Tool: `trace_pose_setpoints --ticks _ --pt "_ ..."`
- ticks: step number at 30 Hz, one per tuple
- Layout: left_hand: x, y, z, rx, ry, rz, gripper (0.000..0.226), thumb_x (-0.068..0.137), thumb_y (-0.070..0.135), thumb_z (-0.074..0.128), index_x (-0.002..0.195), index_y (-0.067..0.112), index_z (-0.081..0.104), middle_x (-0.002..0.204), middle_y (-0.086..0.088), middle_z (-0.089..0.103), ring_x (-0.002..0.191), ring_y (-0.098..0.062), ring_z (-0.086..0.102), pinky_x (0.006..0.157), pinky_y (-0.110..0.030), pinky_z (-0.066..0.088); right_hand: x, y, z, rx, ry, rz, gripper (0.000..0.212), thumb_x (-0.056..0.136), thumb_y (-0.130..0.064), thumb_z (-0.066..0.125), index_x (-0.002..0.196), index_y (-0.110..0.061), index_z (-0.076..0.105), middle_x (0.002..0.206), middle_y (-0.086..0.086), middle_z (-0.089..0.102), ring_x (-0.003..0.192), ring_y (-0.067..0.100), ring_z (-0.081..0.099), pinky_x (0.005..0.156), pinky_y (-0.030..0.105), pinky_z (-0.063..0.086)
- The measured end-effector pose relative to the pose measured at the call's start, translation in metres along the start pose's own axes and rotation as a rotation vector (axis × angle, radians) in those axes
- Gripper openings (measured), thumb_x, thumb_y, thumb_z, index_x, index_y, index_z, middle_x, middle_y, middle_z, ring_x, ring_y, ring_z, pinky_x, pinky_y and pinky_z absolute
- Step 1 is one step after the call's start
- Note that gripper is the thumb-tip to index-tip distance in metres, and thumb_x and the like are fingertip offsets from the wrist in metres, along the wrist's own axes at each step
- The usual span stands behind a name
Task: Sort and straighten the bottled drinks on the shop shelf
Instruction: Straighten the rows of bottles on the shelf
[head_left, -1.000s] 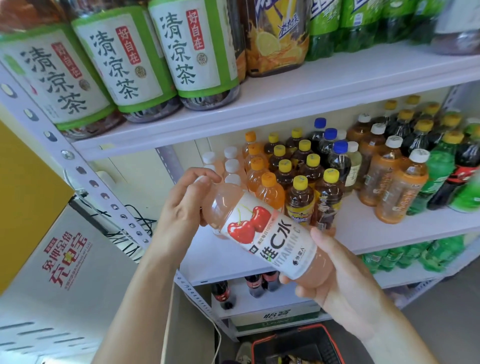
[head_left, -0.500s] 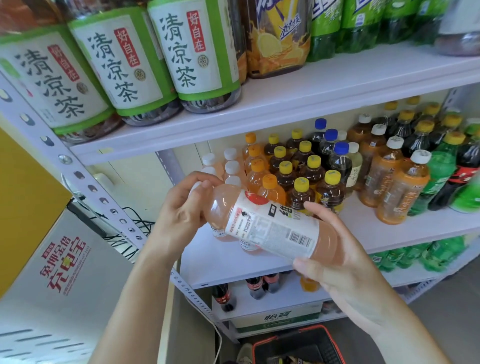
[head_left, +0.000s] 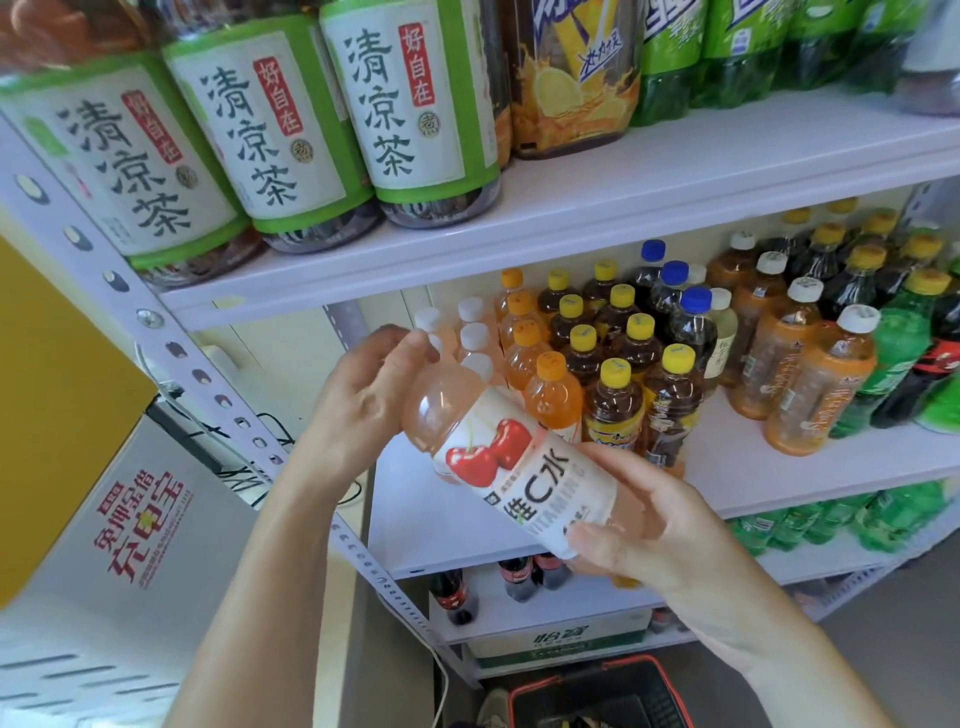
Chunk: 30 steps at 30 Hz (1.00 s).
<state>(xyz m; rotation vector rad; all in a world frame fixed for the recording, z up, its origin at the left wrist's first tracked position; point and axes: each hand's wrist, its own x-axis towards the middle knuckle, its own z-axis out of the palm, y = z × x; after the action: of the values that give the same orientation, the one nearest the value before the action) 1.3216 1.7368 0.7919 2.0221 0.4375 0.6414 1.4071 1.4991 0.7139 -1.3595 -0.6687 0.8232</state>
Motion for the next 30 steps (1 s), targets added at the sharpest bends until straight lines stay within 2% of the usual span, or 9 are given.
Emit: trace_pose_setpoints --ticks 3,5,8,14,16,19,23,26,30 --pt "0.002 -0.005 -0.003 0.027 -0.022 -0.081 0.040 0.085 0.059 0.050 0.072 0.024 0.065 0.052 0.012 0.050 0.048 -0.008 0.042 0.052 -0.029 0.031 0.003 0.005 0.005 -0.234 0.178 -0.087 0.070 0.060 -0.036 0.086 0.123 -0.047 0.057 0.122 -0.017 0.063 0.113 0.004 0.059 0.089 0.029 0.051" --pt "0.002 -0.010 -0.004 -0.067 -0.008 -0.106 0.036 0.082 0.054 0.057 0.074 0.021 0.066 0.056 0.007 0.050 0.053 -0.014 0.040 0.054 -0.029 0.031 0.006 0.006 0.009 -0.293 0.227 -0.133 0.071 0.059 -0.032 0.086 0.122 -0.045 0.056 0.122 -0.022 0.058 0.115 0.001 0.055 0.093 0.028 0.049" --pt "0.001 -0.014 -0.005 -0.109 -0.029 -0.102 0.039 0.076 0.060 0.061 0.082 0.022 0.068 0.067 -0.007 0.054 0.064 -0.022 0.044 0.063 -0.037 0.038 0.010 0.009 0.011 -0.361 0.245 -0.159 0.071 0.061 -0.025 0.089 0.118 -0.049 0.054 0.121 -0.029 0.052 0.115 -0.001 0.051 0.094 0.029 0.048" --pt "0.002 -0.015 -0.010 -0.093 -0.046 -0.077 0.038 0.075 0.060 0.064 0.087 0.024 0.068 0.070 -0.012 0.052 0.067 -0.024 0.044 0.068 -0.040 0.039 0.020 0.019 0.018 -0.380 0.253 -0.135 0.074 0.057 -0.030 0.088 0.116 -0.052 0.048 0.121 -0.025 0.053 0.114 0.004 0.051 0.093 0.032 0.049" --pt "0.003 -0.015 -0.012 -0.023 -0.020 -0.063 0.030 0.078 0.056 0.063 0.083 0.027 0.068 0.063 -0.007 0.056 0.061 -0.019 0.045 0.063 -0.034 0.039 0.024 0.024 0.020 -0.380 0.229 -0.134 0.073 0.062 -0.028 0.088 0.117 -0.053 0.048 0.125 -0.024 0.052 0.116 0.003 0.050 0.092 0.029 0.048" --pt "0.001 -0.014 -0.013 0.189 0.011 0.010 0.026 0.077 0.054 0.059 0.079 0.029 0.065 0.049 0.011 0.056 0.042 -0.005 0.042 0.044 -0.018 0.034 0.032 0.034 0.022 -0.410 0.203 -0.144 0.066 0.074 -0.024 0.083 0.121 -0.052 0.048 0.129 -0.028 0.047 0.120 -0.007 0.044 0.086 0.010 0.045" --pt "-0.004 -0.023 -0.006 0.605 -0.072 0.094 0.024 0.075 0.055 0.059 0.091 0.037 0.061 0.071 0.009 0.065 0.065 -0.012 0.059 0.057 -0.021 0.045 0.038 0.048 0.015 -0.466 0.218 -0.099 0.051 0.086 -0.022 0.071 0.121 -0.052 0.047 0.129 -0.032 0.044 0.118 -0.017 0.040 0.077 0.001 0.042" --pt "0.000 -0.046 -0.004 0.777 -0.176 0.100 0.026 0.083 0.042 0.064 0.106 0.032 0.063 0.093 0.003 0.064 0.082 -0.024 0.060 0.070 -0.032 0.048 0.043 0.054 0.008 -0.527 0.218 -0.080 0.051 0.089 -0.021 0.066 0.121 -0.055 0.044 0.124 -0.041 0.040 0.118 -0.017 0.040 0.088 0.013 0.044" --pt "0.010 -0.080 0.000 0.833 -0.282 0.065 0.029 0.088 0.026 0.064 0.117 0.027 0.062 0.102 -0.002 0.056 0.086 -0.032 0.061 0.071 -0.031 0.047 0.055 0.057 0.007 -0.574 0.207 -0.058 0.054 0.091 -0.022 0.064 0.135 -0.043 0.042 0.122 -0.039 0.038 0.120 -0.006 0.041 0.104 0.028 0.042"
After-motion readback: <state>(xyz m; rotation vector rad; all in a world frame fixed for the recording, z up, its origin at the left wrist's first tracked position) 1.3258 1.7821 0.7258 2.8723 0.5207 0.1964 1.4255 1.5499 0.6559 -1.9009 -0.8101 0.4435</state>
